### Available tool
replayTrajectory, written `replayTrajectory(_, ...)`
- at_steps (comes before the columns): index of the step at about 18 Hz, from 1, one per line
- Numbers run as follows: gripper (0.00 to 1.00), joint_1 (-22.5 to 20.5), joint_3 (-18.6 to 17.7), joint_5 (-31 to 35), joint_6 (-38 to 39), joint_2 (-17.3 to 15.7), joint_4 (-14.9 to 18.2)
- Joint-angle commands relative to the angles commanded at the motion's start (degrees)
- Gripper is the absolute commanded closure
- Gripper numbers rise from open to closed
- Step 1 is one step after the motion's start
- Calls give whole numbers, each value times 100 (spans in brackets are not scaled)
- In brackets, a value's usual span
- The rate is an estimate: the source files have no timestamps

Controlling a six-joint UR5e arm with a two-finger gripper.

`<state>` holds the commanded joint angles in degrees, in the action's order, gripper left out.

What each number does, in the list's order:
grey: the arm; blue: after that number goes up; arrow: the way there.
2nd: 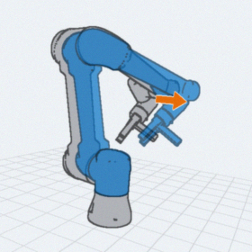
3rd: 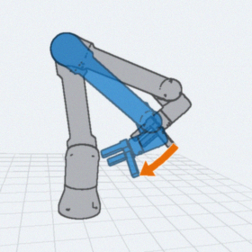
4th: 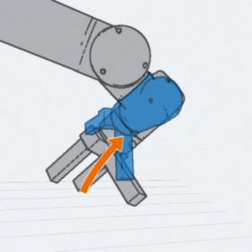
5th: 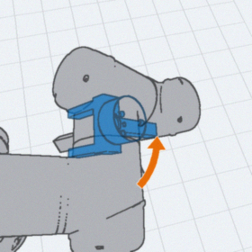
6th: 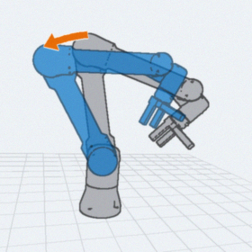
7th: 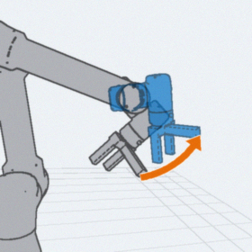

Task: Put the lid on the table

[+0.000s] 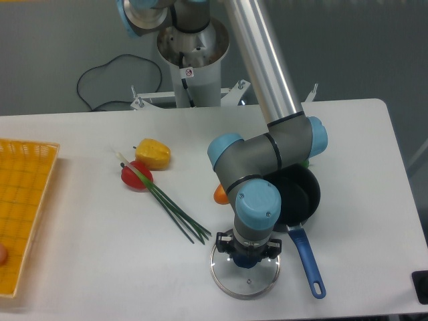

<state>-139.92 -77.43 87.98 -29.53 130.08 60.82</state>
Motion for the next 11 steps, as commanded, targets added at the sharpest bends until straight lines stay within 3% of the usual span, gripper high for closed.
replayTrajectory(2,42,0,0,-9,0,-9,0)
replayTrajectory(3,35,0,0,0,0,-9,0)
replayTrajectory(4,19,0,0,0,-9,-9,0)
replayTrajectory(5,13,0,0,26,-52,-17,0)
replayTrajectory(8,2,0,-18,79,-88,-35,0)
replayTrajectory(11,0,-9,-18,88,-88,-44,0)
